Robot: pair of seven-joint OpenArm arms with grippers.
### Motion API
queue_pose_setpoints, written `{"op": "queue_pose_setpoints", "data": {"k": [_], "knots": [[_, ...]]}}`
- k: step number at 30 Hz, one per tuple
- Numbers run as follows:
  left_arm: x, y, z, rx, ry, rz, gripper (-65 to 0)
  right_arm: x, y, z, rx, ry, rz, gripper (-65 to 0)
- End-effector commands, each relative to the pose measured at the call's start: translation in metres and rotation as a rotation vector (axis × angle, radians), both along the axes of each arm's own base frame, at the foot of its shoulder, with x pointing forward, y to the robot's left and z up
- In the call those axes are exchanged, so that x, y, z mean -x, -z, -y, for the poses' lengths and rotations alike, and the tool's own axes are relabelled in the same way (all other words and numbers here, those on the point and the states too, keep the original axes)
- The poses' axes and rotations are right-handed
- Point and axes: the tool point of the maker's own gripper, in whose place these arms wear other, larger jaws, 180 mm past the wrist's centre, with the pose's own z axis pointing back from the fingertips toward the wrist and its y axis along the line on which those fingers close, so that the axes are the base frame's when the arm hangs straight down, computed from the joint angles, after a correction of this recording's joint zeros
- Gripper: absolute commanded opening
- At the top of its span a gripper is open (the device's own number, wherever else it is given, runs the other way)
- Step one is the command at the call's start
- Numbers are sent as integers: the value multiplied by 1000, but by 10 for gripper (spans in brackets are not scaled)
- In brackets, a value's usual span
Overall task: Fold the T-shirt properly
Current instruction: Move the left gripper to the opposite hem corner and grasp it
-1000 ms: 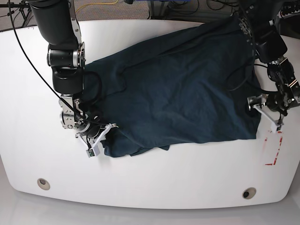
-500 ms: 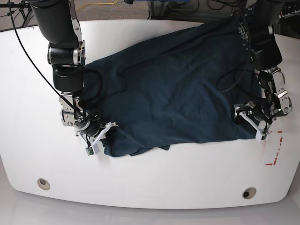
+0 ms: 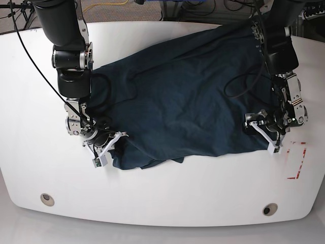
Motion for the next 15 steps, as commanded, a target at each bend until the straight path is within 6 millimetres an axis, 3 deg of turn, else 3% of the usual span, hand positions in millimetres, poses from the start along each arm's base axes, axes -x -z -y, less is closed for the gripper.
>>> {"op": "queue_pose_setpoints", "data": {"k": [1, 5, 8, 15], "knots": [[-14, -20, -9, -18, -4, 59, -250, -8, -10, 4, 20, -12, 13, -645], [-14, -20, -9, -18, -4, 61, -481, -8, -10, 4, 20, -12, 13, -645], [-15, -22, -9, -19, -4, 66, -615, -8, -10, 4, 20, -12, 13, -645], [-16, -41, -7, -60, 66, 90, -636, -8, -10, 4, 20, -12, 13, -645]]}}
